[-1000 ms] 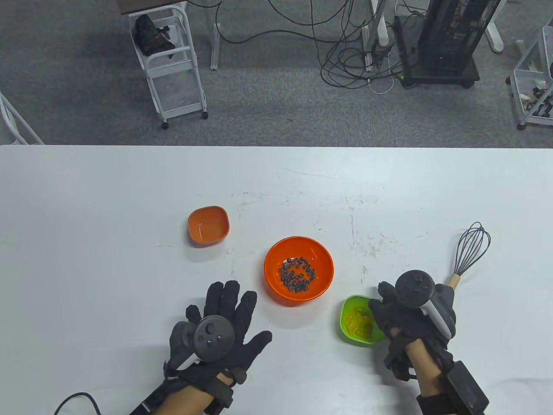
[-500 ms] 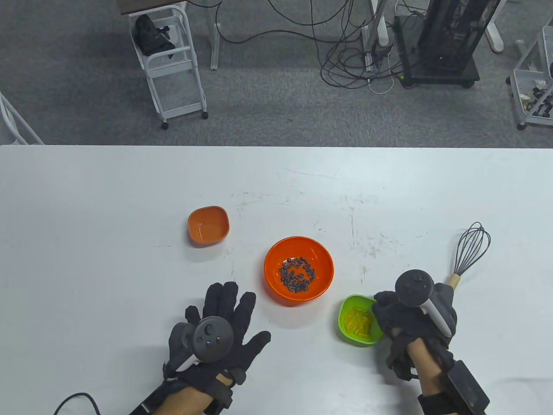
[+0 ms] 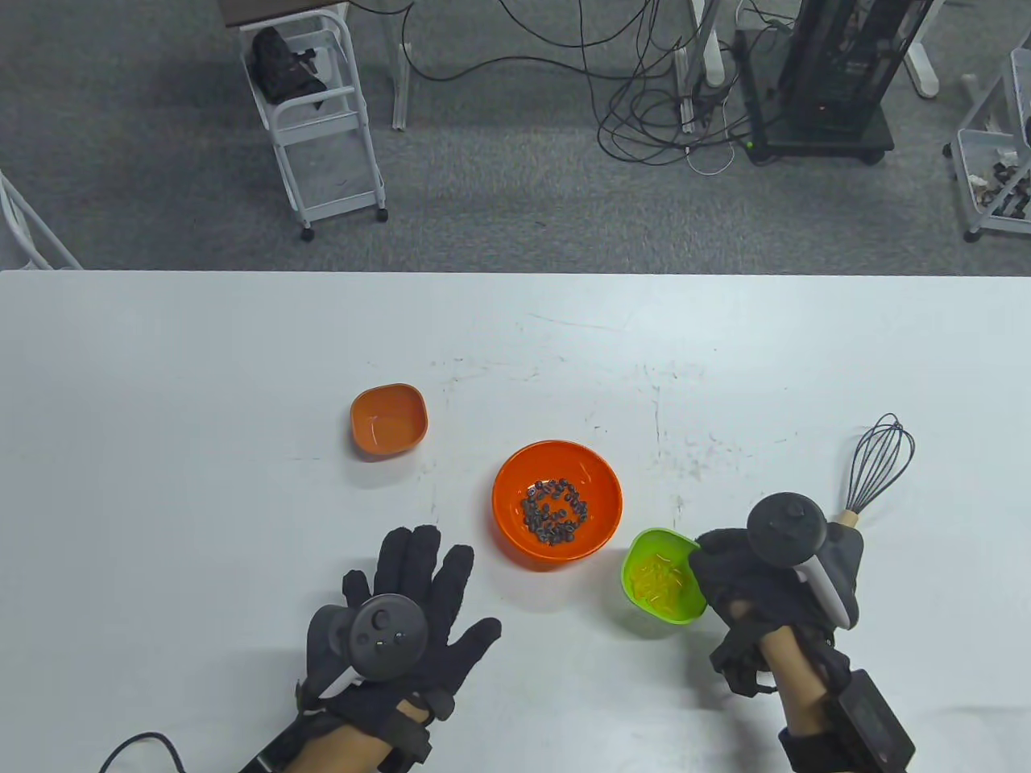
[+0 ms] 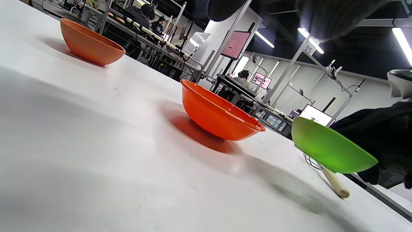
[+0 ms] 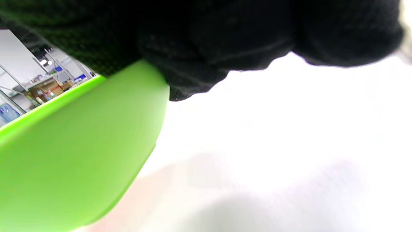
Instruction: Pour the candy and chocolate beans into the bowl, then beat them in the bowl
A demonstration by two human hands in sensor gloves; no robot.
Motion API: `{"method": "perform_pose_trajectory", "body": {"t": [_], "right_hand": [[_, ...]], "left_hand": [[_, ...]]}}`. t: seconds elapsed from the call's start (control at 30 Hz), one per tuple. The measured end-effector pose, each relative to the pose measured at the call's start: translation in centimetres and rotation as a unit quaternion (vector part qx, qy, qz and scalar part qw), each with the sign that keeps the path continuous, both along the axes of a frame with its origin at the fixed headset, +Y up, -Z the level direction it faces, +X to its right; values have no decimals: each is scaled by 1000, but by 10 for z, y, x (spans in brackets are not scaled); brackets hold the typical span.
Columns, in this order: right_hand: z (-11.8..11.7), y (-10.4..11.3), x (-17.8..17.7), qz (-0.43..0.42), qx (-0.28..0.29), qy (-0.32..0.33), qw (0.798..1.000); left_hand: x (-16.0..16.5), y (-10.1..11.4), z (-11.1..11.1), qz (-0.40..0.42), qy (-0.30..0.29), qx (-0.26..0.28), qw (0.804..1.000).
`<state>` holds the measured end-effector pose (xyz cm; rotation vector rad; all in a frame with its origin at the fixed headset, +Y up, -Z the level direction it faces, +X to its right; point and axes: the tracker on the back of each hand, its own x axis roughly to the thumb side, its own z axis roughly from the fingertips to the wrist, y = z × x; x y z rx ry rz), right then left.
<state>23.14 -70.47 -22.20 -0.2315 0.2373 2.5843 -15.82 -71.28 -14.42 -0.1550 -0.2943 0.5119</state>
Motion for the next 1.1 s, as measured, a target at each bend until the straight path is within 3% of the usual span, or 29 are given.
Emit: {"method": "perform_pose_trajectory", "body": {"t": [0.27,0.4,0.6,0.83,1.1], "right_hand": [[-34,50,-35,-2,57,-7,998],[-55,60,-62,8,80,-5,997],[-80,42,-94,2,88,-19,996],[-85,10,-111,37,113,-31,992],[-88,4,-116,63,117,-35,990]], "left_hand": [[-1,0,-1,2,1,-4,1000],[-4,0,-3,3,8,-8,1000],[-7,-4,-6,2,11,-23,1000],[-14,2,-7,28,27,-10,999],[-15,1,-8,32,24,-13,999]]}}
